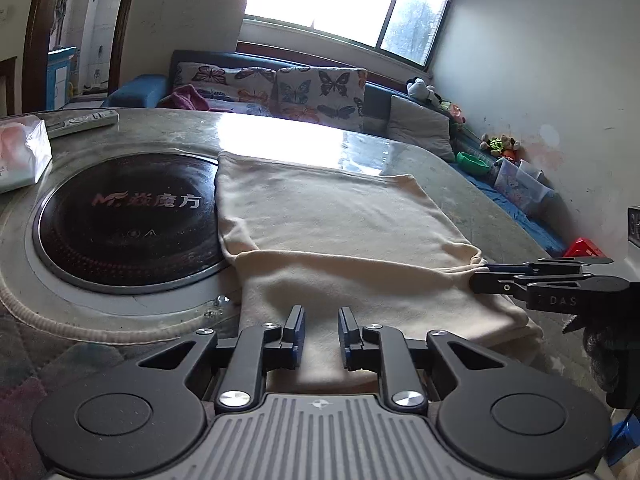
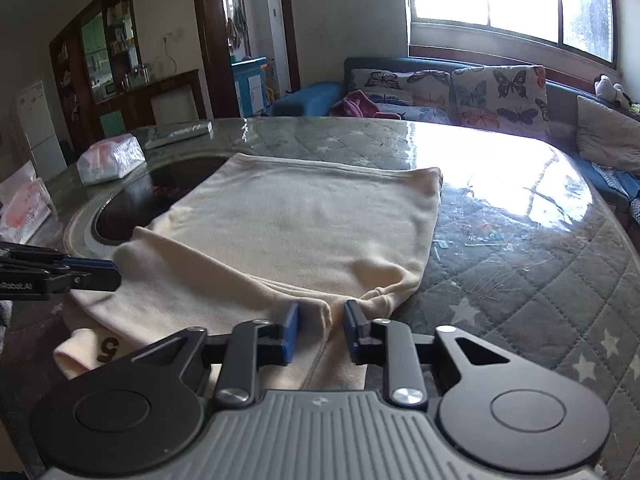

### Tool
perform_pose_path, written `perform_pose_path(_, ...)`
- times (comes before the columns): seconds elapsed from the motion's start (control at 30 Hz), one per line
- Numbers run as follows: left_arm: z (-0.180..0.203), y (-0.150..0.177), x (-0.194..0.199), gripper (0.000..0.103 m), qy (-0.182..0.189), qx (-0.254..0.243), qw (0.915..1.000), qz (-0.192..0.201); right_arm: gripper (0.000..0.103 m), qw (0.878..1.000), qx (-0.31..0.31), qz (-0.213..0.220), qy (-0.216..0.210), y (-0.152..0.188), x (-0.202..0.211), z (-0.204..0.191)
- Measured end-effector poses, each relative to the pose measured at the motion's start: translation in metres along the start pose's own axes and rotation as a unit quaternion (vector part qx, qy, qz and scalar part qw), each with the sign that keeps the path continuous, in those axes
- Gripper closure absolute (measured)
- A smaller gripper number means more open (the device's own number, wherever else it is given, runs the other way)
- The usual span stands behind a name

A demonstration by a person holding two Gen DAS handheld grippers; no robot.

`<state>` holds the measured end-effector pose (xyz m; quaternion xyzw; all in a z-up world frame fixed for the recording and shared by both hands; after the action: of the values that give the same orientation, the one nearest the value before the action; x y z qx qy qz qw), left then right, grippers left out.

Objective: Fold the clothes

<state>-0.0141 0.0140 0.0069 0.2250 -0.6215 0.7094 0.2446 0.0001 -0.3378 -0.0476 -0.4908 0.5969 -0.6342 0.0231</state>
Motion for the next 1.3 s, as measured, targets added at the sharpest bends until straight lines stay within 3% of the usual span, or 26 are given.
perform_pose_path(0.07, -0.001, -0.002, 0.001, 0.084, 0.003, -0.001, 1.0, 0.0, 0.094, 1.0, 0.01, 0.002, 0.009, -0.002, 0.001, -0.004)
perform_pose_path(0.27, 0.005, -0.024, -0.004, 0.084, 0.015, -0.01, 0.9997, 0.017, 0.094, 0.999, 0.042, 0.013, 0.027, -0.005, 0.007, -0.016)
perform_pose_path(0.4, 0.005, -0.031, -0.022, 0.084, 0.008, -0.01, 0.9999, 0.005, 0.089, 0.999, 0.032, -0.001, 0.032, 0.002, 0.0, -0.01)
perform_pose_path(0.63, 0.004, -0.031, -0.036, 0.083, 0.002, -0.011, 0.9999, -0.002, 0.085, 0.999, 0.037, 0.032, 0.02, -0.012, 0.017, -0.014)
perform_pose_path(0.93, 0.002, -0.028, -0.032, 0.082, 0.0, -0.02, 0.9998, 0.001, 0.085, 0.999, 0.049, 0.001, 0.02, -0.001, 0.004, -0.012)
perform_pose_path(1.13, 0.026, -0.019, -0.003, 0.082, 0.038, -0.066, 0.997, 0.017, 0.085, 0.997, 0.081, 0.011, 0.0, -0.002, 0.026, -0.033)
perform_pose_path(1.3, 0.054, -0.003, 0.004, 0.082, 0.065, -0.107, 0.9919, 0.019, 0.085, 0.994, 0.103, -0.009, -0.024, 0.011, 0.02, -0.051)
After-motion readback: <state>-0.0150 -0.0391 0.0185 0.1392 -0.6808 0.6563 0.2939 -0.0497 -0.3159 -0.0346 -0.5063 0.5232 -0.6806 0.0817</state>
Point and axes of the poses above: each gripper's, at about its wrist camera, not at the fingertips, and x roughly against the way its jaws point, z to its right, y to its underside, the point moved 3 cm from there along -x, roughly the way its jaws point, and after that the axes turned 13 degrees about -y, right-handed, at the moved point
